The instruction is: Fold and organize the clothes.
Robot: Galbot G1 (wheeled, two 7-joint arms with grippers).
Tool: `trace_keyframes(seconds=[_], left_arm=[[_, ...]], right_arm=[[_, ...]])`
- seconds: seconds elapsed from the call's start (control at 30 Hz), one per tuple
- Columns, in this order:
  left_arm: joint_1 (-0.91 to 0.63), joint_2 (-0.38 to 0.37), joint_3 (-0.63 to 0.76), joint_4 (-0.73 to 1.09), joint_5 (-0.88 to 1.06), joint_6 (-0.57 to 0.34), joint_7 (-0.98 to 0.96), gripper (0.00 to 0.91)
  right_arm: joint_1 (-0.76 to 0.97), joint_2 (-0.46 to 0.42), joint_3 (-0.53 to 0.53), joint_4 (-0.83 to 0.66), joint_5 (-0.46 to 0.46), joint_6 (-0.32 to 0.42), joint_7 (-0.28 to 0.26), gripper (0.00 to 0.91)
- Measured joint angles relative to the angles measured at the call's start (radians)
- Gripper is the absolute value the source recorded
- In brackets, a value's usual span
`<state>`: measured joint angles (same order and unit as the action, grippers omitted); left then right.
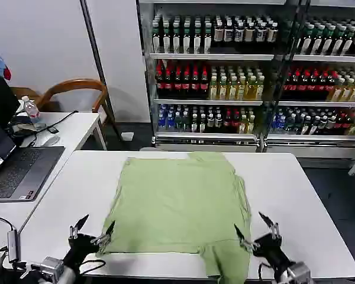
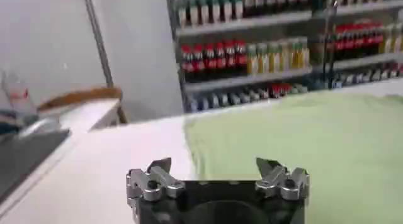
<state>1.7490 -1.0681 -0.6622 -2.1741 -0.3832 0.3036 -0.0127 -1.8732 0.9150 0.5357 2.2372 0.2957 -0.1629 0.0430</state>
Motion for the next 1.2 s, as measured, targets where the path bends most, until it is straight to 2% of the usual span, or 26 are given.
trace_keyframes(seconds=[0.37, 0.9, 0.93, 0.97, 1.0, 1.2], left_arm=[[0.099, 0.001, -0.018, -0.041, -0.052, 0.135, -0.015, 0.907], [0.052, -0.001, -0.033, -0.001, -0.155, 0.176, -0.067, 0.907], [0.048, 0.000, -0.032, 0.003, -0.156, 0.177, -0.071, 0.907], [0.044, 0.001, -0.031, 0.006, -0.157, 0.178, -0.074, 0.544], [0.042, 0.003, -0.027, 0.011, -0.158, 0.178, -0.076, 0.040], [0.028, 0.003, -0.007, 0.035, -0.148, 0.178, -0.085, 0.050]], right_arm=[[-0.104, 0.007, 0.002, -0.005, 0.007, -0.007, 0.022, 0.907], [-0.132, 0.012, -0.013, -0.017, 0.016, -0.009, 0.044, 0.907], [-0.132, 0.013, -0.015, -0.018, 0.018, -0.010, 0.045, 0.806], [-0.132, 0.015, -0.017, -0.018, 0.019, -0.010, 0.046, 0.393], [-0.132, 0.016, -0.018, -0.017, 0.021, -0.010, 0.046, 0.000], [-0.130, 0.014, -0.024, -0.017, 0.030, -0.012, 0.041, 0.000]])
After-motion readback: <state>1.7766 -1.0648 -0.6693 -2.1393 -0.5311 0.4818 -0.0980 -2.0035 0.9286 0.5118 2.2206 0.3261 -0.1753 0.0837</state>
